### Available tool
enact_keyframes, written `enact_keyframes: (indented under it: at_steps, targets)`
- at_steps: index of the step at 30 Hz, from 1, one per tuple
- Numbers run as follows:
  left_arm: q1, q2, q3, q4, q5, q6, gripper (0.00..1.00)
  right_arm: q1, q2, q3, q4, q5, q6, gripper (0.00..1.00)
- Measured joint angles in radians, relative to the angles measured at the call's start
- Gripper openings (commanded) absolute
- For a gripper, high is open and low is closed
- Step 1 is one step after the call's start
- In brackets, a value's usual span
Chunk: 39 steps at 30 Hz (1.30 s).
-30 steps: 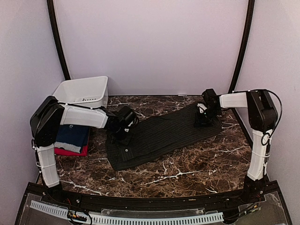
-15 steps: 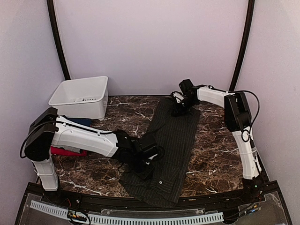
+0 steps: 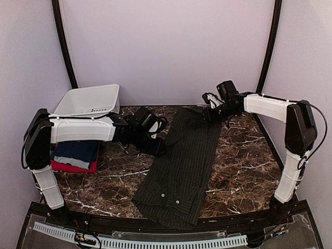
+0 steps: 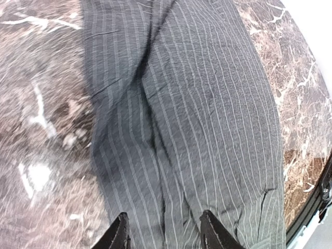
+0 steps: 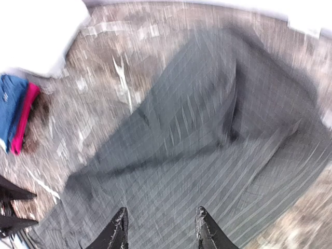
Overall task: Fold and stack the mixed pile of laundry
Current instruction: Rotate the rectangle-folded shirt at the center of the board.
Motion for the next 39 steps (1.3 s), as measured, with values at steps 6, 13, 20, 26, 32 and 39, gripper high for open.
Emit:
enact_keyframes:
  at_steps: [6, 13, 20, 26, 32, 39]
  targets:
    - [-0.01, 0.108, 0.021, 0.013, 0.003, 0.042, 0.44, 0.023, 0.07, -0.161, -0.011, 0.031, 0.011, 0.36]
    - [-0.02, 0.129, -0.051, 0.013, 0.019, 0.055, 0.44, 0.076, 0.243, 0.003, -0.102, 0.197, -0.061, 0.31]
    - [-0.038, 0.091, -0.152, 0.04, 0.011, 0.042, 0.46, 0.107, 0.449, 0.326, -0.185, 0.311, -0.135, 0.3]
    - [-0.027, 0.095, -0.154, 0.058, -0.006, 0.028, 0.45, 0.115, 0.593, 0.57, -0.235, 0.335, -0.161, 0.36]
    - [0.003, 0.13, -0.104, 0.056, -0.002, 0.024, 0.46, 0.112, 0.583, 0.567, -0.245, 0.332, -0.171, 0.53]
    - [0.005, 0.003, -0.183, 0.051, 0.016, 0.017, 0.62, 0.103, 0.241, 0.303, -0.233, 0.208, -0.122, 0.62]
